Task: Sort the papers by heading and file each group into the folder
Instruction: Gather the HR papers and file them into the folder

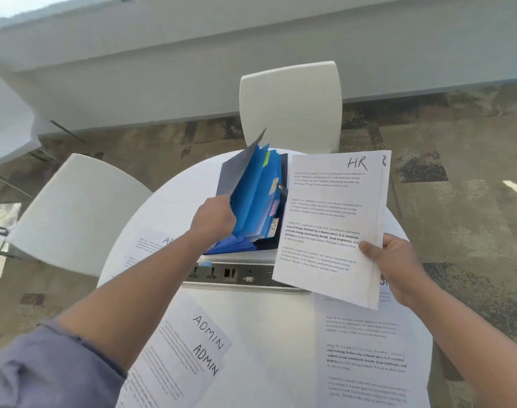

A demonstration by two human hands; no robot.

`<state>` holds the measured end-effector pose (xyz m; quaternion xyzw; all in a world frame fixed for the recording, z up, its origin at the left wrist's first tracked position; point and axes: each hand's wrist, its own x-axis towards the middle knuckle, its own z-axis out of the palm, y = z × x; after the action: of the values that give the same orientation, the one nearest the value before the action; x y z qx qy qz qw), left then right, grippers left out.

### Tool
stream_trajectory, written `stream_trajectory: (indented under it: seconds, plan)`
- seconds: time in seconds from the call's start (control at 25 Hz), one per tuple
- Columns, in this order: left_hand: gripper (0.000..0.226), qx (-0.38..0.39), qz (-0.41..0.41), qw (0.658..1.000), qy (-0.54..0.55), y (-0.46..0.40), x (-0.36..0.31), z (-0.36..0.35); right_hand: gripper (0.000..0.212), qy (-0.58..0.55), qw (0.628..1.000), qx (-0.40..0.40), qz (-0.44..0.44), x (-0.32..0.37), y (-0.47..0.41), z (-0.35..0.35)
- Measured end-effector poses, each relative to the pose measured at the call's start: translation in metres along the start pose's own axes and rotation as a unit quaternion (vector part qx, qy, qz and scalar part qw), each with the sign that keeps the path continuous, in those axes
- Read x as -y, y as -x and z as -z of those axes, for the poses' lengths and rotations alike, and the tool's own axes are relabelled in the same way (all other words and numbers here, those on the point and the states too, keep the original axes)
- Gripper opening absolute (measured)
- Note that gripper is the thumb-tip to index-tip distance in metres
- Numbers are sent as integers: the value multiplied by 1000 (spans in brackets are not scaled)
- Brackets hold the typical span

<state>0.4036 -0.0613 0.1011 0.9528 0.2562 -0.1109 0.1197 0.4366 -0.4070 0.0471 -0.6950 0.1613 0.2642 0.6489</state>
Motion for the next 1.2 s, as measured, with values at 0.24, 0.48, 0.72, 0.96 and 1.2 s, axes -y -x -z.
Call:
stream_trajectory:
  seconds: [0.24, 0.48, 0.72, 0.96, 1.2]
  plan:
    - [16, -49, -25, 998, 32, 58, 45, 33, 13, 22, 999, -9, 37, 37, 48, -25]
    - [28, -19, -54, 993, 102, 132, 92, 17, 12, 59, 996, -34, 57, 73, 123, -42]
    - [30, 23, -84, 975, 204, 183, 122, -10, 10, 99, 990, -69, 73, 97, 206, -55]
    - [25, 78, -70, 941, 322, 192, 140, -23, 10, 161, 979, -92, 79, 81, 245, -105]
    - [24, 99, -67, 922, 369, 190, 142, -25, 10, 189, 972, -105, 94, 58, 239, -155]
